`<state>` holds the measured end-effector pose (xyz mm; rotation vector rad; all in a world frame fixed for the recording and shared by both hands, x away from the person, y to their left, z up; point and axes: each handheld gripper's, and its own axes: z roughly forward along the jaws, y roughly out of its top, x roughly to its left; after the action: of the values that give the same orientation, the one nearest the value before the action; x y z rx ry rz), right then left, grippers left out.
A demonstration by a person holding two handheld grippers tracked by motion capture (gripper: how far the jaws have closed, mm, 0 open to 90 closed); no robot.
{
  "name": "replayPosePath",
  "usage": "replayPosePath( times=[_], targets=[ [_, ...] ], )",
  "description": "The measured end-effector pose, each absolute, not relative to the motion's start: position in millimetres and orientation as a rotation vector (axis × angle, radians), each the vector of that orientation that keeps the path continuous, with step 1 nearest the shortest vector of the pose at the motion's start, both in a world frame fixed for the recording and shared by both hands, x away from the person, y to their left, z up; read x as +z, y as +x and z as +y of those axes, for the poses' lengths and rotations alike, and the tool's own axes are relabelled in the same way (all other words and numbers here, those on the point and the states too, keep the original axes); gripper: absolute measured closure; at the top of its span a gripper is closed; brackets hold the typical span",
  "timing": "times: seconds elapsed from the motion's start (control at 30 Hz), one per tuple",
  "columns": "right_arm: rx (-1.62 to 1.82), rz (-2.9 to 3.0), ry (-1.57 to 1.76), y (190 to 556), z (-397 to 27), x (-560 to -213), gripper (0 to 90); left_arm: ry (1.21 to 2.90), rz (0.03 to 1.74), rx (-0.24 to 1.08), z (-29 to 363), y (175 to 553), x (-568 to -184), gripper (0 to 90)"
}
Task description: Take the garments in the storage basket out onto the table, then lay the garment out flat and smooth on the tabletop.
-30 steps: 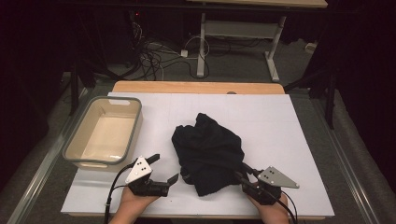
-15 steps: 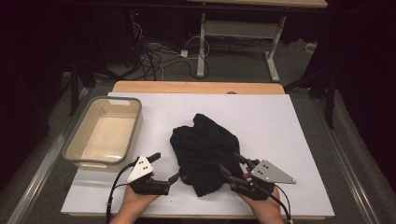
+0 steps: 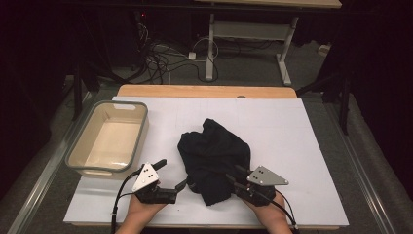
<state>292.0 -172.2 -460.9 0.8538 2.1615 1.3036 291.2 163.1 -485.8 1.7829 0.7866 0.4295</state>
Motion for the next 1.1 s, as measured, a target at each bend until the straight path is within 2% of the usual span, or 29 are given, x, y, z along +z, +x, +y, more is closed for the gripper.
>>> replayPosePath(
  times=[0.07,0.1,0.13,0.2,0.5,0.87,0.93,1.03,1.1],
  targets=[
    [1.279,2.165,0.849,292.0,-171.0,-464.8,69.2,1.785,0.788,0.426,163.3,291.6,-485.7,1.4],
    [1.262,2.168,0.849,292.0,-170.8,-467.8,76.3,1.786,0.787,0.426,163.3,291.6,-485.7,1.3],
    [1.262,2.168,0.849,292.0,-170.8,-467.8,76.3,1.786,0.786,0.427,163.2,291.5,-485.7,1.3],
    [1.265,2.158,0.820,289.7,-172.8,-465.8,82.0,1.788,0.778,0.439,162.5,290.5,-485.9,1.3],
    [1.337,2.059,0.879,286.0,-200.5,-452.2,82.3,1.792,0.750,0.424,162.7,290.2,-485.9,1.3],
    [1.245,1.879,1.147,293.9,-281.2,-457.3,82.2,1.777,0.719,0.436,164.2,286.4,-486.4,1.3],
    [1.228,1.891,1.171,292.3,-287.8,-461.4,78.8,1.774,0.716,0.438,164.6,285.9,-486.5,1.3],
    [1.288,1.882,1.181,289.1,-287.7,-456.8,61.6,1.778,0.710,0.434,164.1,286.0,-486.5,2.6],
    [1.330,1.872,1.143,286.1,-280.3,-446.5,53.4,1.781,0.712,0.430,164.1,286.5,-486.4,2.7]
  ],
)
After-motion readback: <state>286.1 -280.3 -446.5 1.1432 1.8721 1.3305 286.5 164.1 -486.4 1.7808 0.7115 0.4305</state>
